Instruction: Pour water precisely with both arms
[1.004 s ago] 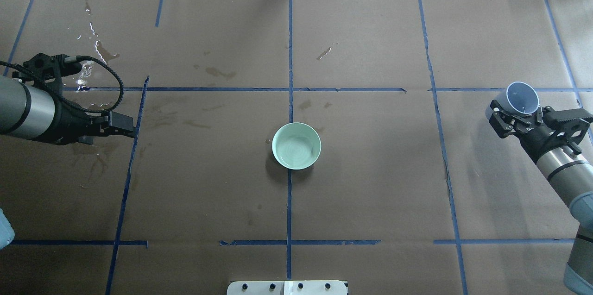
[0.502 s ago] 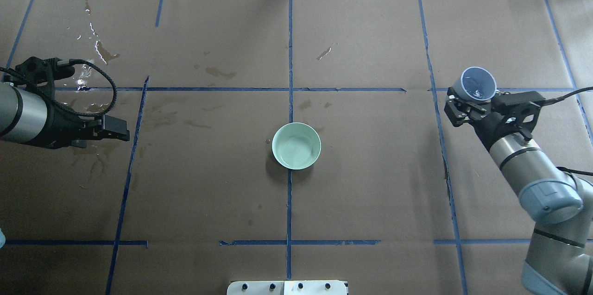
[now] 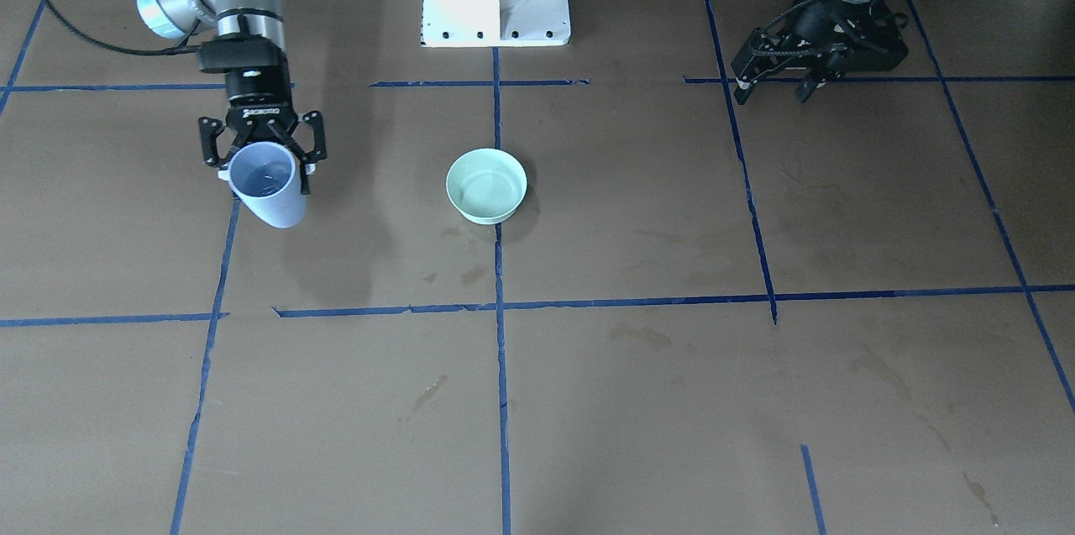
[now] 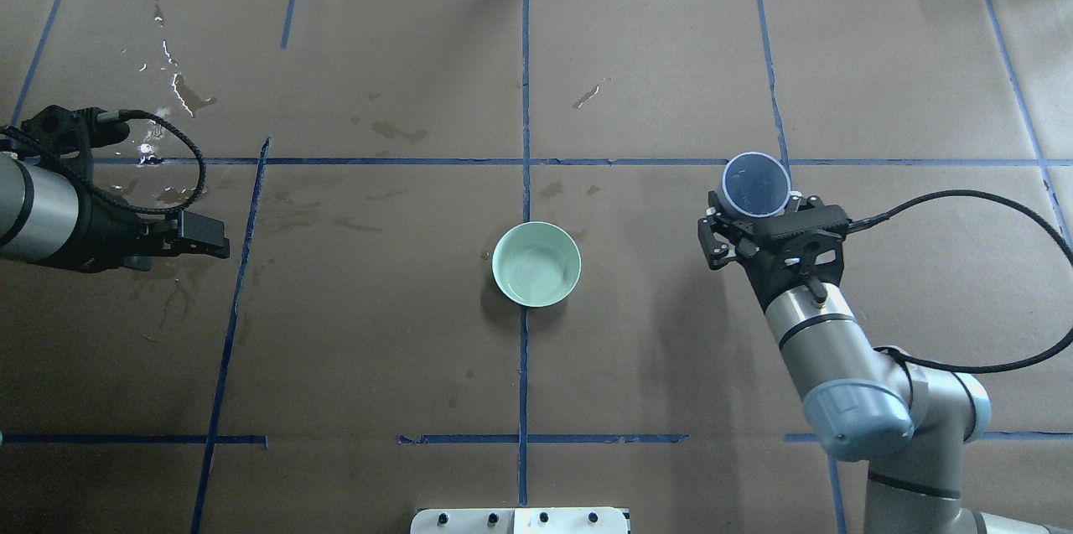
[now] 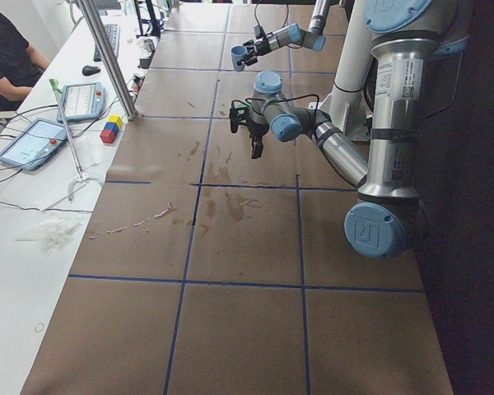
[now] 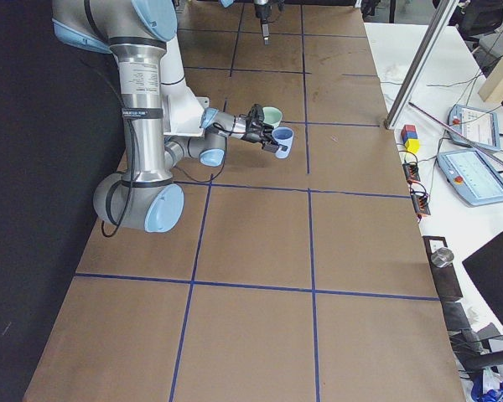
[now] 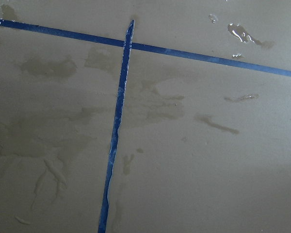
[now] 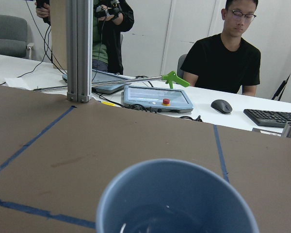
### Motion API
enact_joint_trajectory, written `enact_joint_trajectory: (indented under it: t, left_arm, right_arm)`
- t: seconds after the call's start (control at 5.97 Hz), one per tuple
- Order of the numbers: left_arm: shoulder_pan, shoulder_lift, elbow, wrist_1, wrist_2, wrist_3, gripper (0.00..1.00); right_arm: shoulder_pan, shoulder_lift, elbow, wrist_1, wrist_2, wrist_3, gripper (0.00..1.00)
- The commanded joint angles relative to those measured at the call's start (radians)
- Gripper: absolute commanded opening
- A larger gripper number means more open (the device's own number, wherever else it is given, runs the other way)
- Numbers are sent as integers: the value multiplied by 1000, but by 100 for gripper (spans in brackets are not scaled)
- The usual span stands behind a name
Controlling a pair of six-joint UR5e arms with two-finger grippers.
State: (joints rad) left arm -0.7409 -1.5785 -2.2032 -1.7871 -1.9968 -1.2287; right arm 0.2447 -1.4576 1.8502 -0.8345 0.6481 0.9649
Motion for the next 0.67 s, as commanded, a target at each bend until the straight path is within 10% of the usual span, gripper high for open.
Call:
enact_joint_trajectory:
  t: [0.0, 0.5]
  left_arm:
    - [0, 12, -6, 0, 1, 0, 100]
    - [0, 12, -6, 0, 1, 0, 100]
  right_arm:
    - [-62, 177, 11, -317, -30, 3, 5]
    - [-107, 299, -57, -499, -25, -3, 3]
